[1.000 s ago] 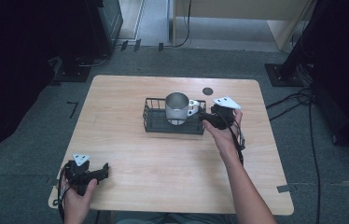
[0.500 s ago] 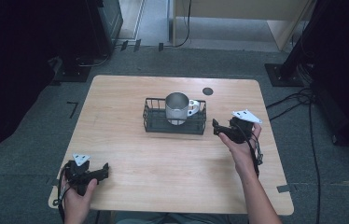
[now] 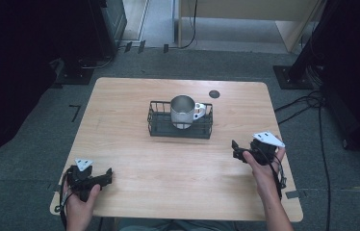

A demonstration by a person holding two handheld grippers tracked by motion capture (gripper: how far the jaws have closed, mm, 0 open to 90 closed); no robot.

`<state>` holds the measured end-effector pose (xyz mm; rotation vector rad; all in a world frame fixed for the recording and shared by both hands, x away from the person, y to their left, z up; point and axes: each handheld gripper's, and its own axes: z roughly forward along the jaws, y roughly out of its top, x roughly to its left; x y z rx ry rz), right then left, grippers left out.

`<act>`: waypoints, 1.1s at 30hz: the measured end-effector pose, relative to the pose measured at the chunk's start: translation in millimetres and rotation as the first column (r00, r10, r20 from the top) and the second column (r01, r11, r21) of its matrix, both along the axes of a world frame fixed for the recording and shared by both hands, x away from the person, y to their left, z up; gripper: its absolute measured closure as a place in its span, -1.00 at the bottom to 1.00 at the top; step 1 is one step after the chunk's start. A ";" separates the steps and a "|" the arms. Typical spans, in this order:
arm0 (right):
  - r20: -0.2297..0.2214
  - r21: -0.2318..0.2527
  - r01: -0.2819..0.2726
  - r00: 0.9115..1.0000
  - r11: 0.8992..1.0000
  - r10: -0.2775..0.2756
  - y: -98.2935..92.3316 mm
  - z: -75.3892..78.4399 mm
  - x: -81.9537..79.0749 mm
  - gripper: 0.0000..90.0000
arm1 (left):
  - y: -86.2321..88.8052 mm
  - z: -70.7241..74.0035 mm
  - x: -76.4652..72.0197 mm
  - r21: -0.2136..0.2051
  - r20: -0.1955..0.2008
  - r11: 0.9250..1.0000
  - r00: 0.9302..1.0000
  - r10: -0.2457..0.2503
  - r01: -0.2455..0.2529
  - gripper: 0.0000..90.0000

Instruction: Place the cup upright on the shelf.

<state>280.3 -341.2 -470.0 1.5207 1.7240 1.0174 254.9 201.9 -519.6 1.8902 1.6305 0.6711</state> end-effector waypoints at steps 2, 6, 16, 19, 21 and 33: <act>-0.009 0.013 0.005 1.000 1.000 -0.005 -7.4 -3.7 -5.8 -1.00 | 0.0 0.0 0.0 0.000 0.000 1.000 1.000 0.000 0.000 -1.00; -0.027 0.011 0.021 0.999 1.000 -0.021 -19.3 -10.0 -17.0 -1.00 | 0.0 0.0 0.0 0.000 0.000 1.000 1.000 0.000 0.000 -1.00; -0.067 0.008 0.059 0.996 0.998 -0.058 -45.8 -23.6 -42.7 -1.00 | 0.0 0.0 0.0 0.000 0.000 1.000 1.000 0.000 0.000 -1.00; -0.087 0.016 0.080 0.993 0.997 -0.079 -55.7 -32.7 -50.3 -1.00 | 0.0 0.0 0.0 0.000 0.000 1.000 1.000 0.000 0.000 -1.00; -0.106 0.018 0.089 0.991 0.996 -0.087 -60.9 -38.6 -54.1 -1.00 | 0.0 0.0 0.0 0.000 0.000 1.000 1.000 0.000 0.000 -1.00; -0.234 -0.041 0.109 0.965 0.993 -0.115 -84.4 -59.5 -82.9 -1.00 | 0.1 0.0 0.0 0.000 0.000 1.000 1.000 0.000 0.000 -1.00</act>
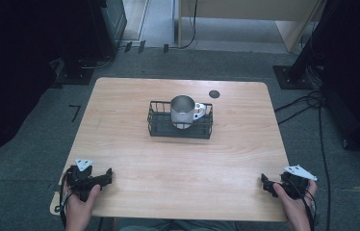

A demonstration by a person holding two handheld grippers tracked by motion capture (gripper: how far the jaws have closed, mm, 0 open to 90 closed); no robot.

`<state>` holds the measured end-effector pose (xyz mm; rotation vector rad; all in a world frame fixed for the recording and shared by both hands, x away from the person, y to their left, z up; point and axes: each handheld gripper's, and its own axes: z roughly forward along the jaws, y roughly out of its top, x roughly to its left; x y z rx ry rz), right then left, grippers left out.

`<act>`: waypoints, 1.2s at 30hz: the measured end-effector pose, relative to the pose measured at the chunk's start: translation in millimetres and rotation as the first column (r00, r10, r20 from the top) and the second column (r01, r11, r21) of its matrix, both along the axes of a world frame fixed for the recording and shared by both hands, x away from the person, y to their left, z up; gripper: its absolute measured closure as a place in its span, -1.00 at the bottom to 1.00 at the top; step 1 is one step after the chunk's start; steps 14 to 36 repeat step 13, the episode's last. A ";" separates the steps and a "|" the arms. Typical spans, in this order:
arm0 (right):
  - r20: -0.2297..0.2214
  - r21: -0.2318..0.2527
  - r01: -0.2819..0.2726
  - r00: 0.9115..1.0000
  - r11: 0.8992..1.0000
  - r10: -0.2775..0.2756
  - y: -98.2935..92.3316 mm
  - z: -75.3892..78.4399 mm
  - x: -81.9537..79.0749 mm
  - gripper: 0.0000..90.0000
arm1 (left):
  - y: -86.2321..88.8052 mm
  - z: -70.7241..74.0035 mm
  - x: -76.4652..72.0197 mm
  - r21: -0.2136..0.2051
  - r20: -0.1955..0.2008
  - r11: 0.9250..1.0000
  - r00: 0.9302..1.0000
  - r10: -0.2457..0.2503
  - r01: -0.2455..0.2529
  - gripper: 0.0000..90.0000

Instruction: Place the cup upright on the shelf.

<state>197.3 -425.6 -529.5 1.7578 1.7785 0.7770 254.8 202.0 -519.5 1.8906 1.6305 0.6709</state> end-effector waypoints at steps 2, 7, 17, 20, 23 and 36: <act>-0.009 -0.005 -0.013 1.000 1.000 0.013 -0.6 0.5 -3.9 -1.00 | -0.1 0.0 0.0 0.000 0.000 1.000 1.000 0.000 0.000 -1.00; 0.005 -0.004 -0.049 0.999 0.999 0.049 -2.5 -0.8 -10.0 -1.00 | -0.1 0.0 0.0 0.000 0.000 1.000 1.000 0.000 0.000 -1.00; 0.004 -0.005 -0.039 0.999 0.999 0.039 -2.3 -0.8 -9.8 -1.00 | -0.1 0.0 0.0 0.000 0.000 1.000 1.000 0.000 0.000 -1.00; 0.004 -0.005 -0.039 0.999 0.999 0.039 -2.3 -0.8 -9.8 -1.00 | -0.1 0.0 0.0 0.000 0.000 1.000 1.000 0.000 0.000 -1.00; 0.004 -0.005 -0.039 0.999 0.999 0.039 -2.3 -0.8 -9.8 -1.00 | -0.1 0.0 0.0 0.000 0.000 1.000 1.000 0.000 0.000 -1.00; 0.004 -0.005 -0.039 0.999 0.999 0.039 -2.3 -0.8 -9.8 -1.00 | -0.1 0.0 0.0 0.000 0.000 1.000 1.000 0.000 0.000 -1.00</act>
